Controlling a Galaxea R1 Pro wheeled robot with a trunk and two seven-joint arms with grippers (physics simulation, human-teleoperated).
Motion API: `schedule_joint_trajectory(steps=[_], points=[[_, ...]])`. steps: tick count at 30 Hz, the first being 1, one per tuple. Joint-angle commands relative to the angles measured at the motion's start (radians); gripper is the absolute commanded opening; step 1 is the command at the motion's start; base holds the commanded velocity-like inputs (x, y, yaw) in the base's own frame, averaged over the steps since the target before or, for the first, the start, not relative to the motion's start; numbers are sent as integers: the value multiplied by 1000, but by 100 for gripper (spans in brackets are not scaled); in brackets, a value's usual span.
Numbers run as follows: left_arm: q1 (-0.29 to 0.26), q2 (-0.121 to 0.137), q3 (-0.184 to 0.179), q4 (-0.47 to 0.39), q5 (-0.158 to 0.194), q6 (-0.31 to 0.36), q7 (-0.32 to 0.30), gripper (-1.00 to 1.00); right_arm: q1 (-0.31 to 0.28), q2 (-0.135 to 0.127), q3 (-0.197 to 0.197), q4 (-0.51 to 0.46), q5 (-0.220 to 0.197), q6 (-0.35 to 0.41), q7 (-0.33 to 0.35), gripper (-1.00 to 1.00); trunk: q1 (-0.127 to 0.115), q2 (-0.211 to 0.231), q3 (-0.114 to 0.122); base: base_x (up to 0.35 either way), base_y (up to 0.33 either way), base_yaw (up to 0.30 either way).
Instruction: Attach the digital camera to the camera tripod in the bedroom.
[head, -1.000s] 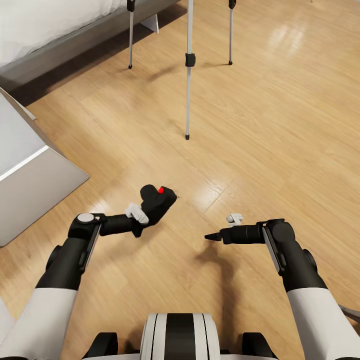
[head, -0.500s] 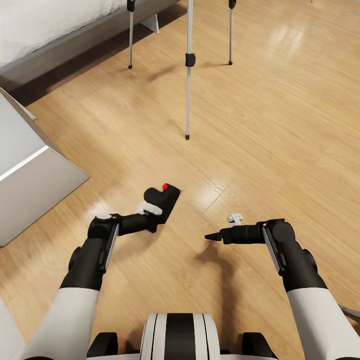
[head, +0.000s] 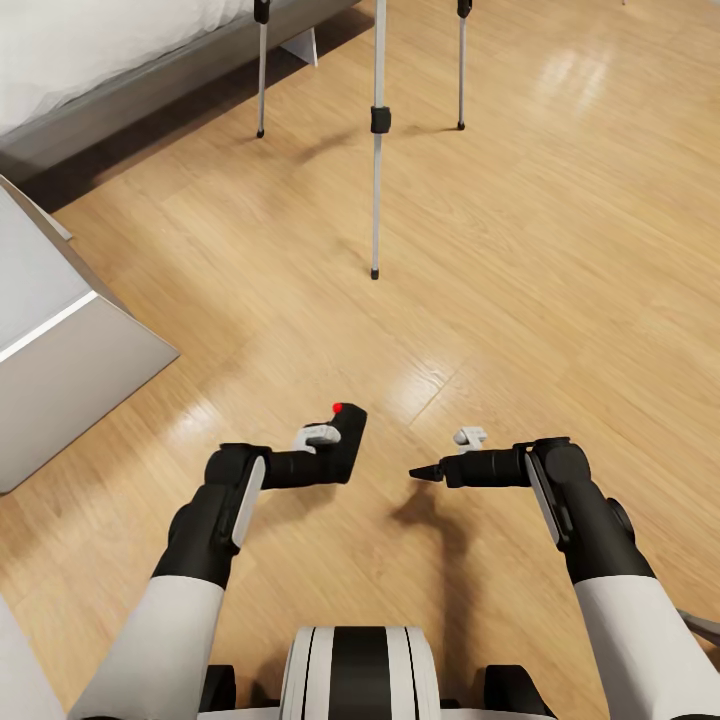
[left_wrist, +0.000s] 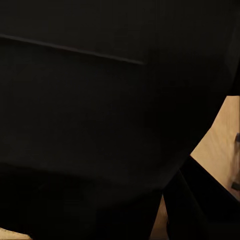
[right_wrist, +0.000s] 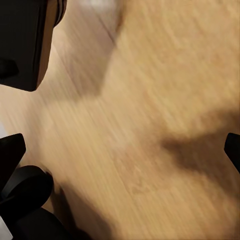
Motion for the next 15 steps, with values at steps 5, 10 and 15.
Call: schedule_joint_trajectory(steps=[5,10,15], points=[[0,-1,-1,9,14,11,-10,-100,-1,0,-2,-2,10,4,10,100,0,0,-1,0,0,0],[0,-1,-4,-43,22,7,-12,-100,-1,0,-2,-1,10,4,10,100,0,0,-1,0,0,0],[0,-1,-58,-127,-6,5,125,-100,-1,0,-2,0,11,4,9,100,0,0,-1,0,0,0]])
